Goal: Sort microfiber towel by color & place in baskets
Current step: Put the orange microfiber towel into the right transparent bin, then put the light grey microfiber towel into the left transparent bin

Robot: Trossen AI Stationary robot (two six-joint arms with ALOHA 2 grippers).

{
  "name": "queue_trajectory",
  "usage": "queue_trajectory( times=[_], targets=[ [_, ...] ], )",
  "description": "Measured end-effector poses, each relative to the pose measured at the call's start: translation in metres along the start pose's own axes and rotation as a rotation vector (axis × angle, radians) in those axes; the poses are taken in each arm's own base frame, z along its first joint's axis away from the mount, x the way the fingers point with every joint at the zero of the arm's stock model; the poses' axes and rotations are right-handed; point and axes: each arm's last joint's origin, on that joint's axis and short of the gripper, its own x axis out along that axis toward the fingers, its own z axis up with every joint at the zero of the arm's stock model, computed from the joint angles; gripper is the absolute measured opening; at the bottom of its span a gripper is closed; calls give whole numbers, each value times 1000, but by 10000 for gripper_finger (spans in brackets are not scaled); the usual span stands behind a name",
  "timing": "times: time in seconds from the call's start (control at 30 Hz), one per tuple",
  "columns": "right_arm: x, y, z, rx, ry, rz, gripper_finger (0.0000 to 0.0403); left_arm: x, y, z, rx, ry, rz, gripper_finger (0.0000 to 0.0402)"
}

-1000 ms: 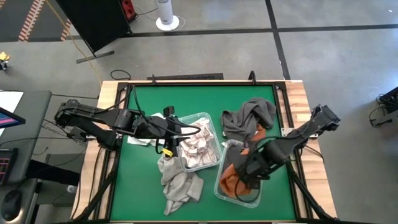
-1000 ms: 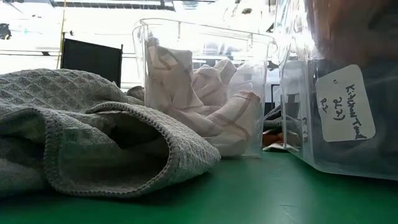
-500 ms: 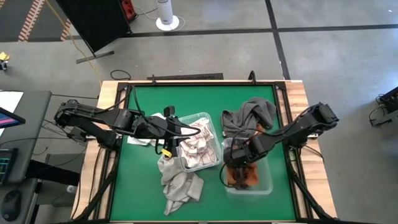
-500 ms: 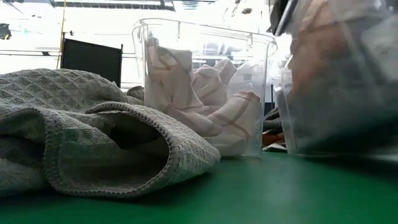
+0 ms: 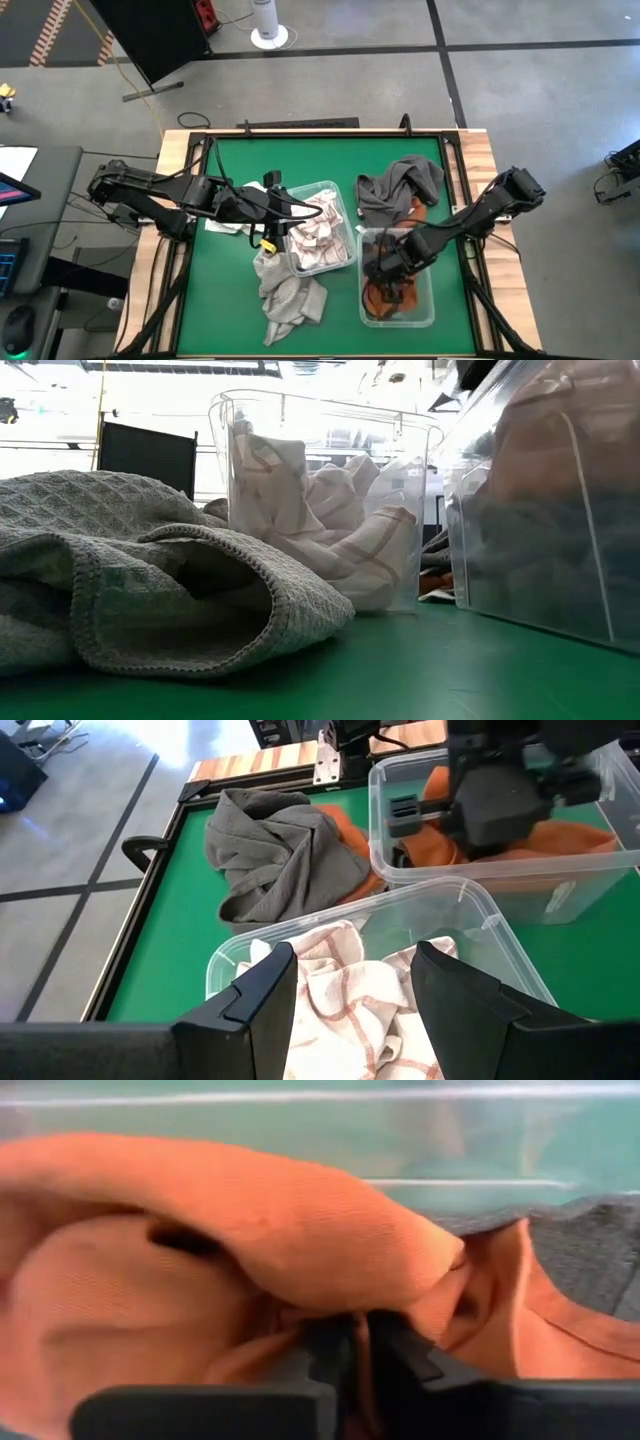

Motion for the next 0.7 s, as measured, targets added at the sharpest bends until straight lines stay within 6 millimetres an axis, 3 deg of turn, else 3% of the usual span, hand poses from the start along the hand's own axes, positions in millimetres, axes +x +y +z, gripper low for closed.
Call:
queue_trajectory(
  times=[0.17, 0.3, 0.47, 0.7],
  targets=[
    [-6, 12, -2, -50, 4, 12, 126, 0, 0, 0, -1, -1, 0, 187],
    [-11, 10, -4, -29, 41, -2, 195, 0, 0, 0, -4, -2, 0, 187],
    [-54, 10, 6, 15, 135, -53, 259, 0, 0, 0, -7, -1, 0, 187],
    [-108, 23, 23, -79, 4, -105, 270, 0, 0, 0, -2, -1, 0, 187]
  ],
)
